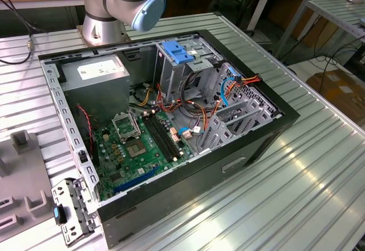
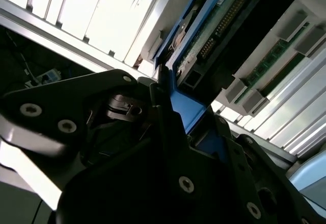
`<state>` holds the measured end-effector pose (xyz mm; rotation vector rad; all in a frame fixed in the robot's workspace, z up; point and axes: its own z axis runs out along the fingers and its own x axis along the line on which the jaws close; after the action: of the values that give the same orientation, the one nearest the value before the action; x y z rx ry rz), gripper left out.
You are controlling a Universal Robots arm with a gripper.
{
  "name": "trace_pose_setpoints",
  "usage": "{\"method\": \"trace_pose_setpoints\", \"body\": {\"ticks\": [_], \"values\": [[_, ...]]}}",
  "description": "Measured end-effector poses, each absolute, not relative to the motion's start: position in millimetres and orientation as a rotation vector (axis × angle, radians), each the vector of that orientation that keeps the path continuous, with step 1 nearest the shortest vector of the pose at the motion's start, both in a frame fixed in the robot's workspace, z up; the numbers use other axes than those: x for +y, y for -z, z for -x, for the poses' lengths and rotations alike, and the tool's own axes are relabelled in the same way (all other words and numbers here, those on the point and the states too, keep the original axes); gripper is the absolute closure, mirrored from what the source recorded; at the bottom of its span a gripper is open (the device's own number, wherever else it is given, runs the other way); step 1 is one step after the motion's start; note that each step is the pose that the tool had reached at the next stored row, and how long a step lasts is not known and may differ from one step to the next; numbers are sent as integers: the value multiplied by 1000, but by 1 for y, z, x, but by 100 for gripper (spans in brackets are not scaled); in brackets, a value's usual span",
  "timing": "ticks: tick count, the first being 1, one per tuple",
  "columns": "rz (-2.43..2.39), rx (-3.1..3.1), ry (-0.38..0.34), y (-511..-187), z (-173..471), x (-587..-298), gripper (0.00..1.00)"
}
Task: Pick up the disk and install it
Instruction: 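Pick up the disk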
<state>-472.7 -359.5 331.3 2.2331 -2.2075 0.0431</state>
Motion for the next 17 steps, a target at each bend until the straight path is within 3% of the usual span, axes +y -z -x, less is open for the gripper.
{"method": "trace_pose_setpoints", "body": {"ticks": [17], "values": [[-2233,-2208,-43,-368,473,-360,63]]}}
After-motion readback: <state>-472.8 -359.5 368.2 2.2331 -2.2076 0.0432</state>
